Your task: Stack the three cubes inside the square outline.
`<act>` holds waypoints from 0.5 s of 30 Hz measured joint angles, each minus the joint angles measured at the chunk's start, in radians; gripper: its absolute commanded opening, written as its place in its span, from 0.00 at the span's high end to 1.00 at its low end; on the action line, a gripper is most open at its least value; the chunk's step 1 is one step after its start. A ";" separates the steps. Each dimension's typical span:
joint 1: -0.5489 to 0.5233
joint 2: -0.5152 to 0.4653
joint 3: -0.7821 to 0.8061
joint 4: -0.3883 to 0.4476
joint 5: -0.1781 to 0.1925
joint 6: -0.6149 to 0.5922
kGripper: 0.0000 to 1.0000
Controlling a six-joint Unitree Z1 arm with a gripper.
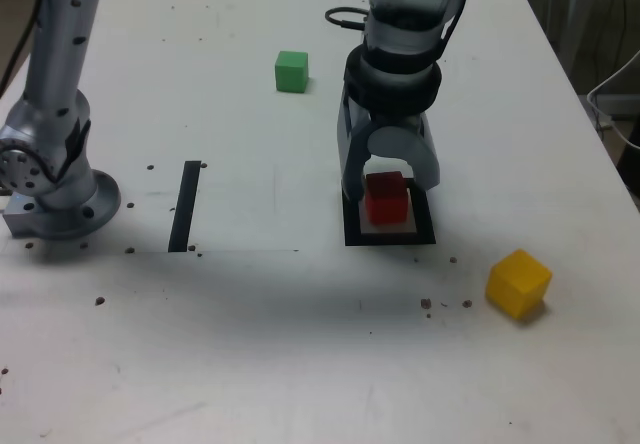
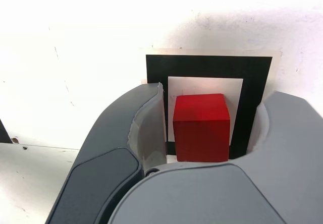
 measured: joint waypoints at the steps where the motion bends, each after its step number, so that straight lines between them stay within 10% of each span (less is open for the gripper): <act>1: 0.000 0.000 0.000 0.000 0.000 0.002 0.01; 15: 0.002 -0.028 0.007 -0.006 -0.003 0.029 0.01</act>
